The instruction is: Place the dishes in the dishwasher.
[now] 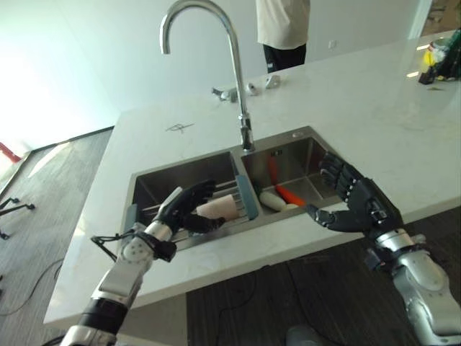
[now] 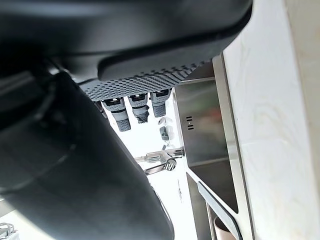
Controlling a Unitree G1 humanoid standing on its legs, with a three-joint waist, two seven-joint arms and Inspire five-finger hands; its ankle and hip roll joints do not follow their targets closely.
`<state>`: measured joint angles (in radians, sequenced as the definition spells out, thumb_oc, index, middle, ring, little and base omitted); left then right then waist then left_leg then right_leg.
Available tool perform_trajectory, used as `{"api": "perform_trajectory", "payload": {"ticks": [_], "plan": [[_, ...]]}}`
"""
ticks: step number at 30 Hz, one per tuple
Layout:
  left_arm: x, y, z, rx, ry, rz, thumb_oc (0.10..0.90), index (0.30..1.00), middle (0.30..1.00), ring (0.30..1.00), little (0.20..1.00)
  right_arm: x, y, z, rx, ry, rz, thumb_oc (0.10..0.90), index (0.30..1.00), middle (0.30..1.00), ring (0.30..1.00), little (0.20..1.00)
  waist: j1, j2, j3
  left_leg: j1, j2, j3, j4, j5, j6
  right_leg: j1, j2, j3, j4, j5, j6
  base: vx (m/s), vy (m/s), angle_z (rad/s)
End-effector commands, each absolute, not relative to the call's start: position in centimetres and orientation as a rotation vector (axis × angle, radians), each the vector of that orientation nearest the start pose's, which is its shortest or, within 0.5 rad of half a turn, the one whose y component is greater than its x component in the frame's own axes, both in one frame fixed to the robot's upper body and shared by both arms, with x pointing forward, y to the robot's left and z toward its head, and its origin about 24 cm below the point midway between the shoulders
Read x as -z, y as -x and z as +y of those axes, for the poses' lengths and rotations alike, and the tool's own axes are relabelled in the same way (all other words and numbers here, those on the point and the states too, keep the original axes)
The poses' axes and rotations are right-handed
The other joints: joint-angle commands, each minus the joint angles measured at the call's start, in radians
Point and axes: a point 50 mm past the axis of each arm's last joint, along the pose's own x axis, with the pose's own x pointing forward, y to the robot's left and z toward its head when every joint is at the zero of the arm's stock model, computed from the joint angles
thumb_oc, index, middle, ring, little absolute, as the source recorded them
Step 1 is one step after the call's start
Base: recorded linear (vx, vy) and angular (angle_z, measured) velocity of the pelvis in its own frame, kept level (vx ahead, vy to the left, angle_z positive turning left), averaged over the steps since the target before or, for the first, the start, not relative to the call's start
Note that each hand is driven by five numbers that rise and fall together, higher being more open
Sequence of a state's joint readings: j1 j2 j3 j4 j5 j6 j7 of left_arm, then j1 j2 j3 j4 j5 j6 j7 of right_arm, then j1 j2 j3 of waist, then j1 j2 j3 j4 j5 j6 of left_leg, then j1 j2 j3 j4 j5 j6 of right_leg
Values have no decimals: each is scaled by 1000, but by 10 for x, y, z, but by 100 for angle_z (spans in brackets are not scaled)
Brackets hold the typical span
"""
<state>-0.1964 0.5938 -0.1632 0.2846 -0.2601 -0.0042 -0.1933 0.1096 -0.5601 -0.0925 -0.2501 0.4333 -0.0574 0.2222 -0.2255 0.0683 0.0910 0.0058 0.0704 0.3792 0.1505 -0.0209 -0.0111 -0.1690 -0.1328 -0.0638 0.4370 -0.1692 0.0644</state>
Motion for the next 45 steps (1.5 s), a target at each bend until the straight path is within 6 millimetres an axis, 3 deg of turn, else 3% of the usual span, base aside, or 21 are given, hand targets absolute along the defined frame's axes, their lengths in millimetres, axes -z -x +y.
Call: {"api": "perform_trajectory", "payload": {"ticks": [1,8,15,20,34,45], "plan": [[-122,-312,243,167,-422,-157,800,900,900,900,900,-161,-239,-225,-302,193,-442,800,900,900,900,900,-14,-7,-20,14,45,-66,149,-247,-17,73,-31,-22,-137,9,102,16,40,-4],[-113,-317,261,89,-516,-114,800,900,900,900,900,-162,-238,-231,-306,223,-429,800,900,900,900,900,-36,-6,-20,35,43,-48,149,-262,-13,81,-26,-7,-137,7,108,-8,23,-12],[-113,-318,264,66,-532,-117,800,900,900,900,900,-160,-238,-233,-313,239,-410,800,900,900,900,900,-44,-9,-25,44,43,-38,149,-266,-10,82,-21,-2,-137,9,106,-3,4,-3],[-111,-321,268,64,-657,-87,800,900,900,900,900,-161,-238,-233,-327,251,-405,800,900,900,900,900,-53,-6,-28,47,42,-30,149,-269,-9,81,-19,3,-137,11,108,0,1,-1],[-113,-329,285,105,-820,34,800,900,900,900,900,-164,-239,-235,-370,291,-381,800,900,900,900,900,-77,10,-26,57,34,-15,149,-273,-5,79,-11,27,-137,17,113,16,16,-6],[-102,-332,289,193,-863,179,800,900,900,900,900,-166,-239,-238,-398,329,-357,800,900,900,900,900,-97,14,-23,62,31,1,149,-276,-1,70,-4,41,-137,24,116,5,7,-3]]}}
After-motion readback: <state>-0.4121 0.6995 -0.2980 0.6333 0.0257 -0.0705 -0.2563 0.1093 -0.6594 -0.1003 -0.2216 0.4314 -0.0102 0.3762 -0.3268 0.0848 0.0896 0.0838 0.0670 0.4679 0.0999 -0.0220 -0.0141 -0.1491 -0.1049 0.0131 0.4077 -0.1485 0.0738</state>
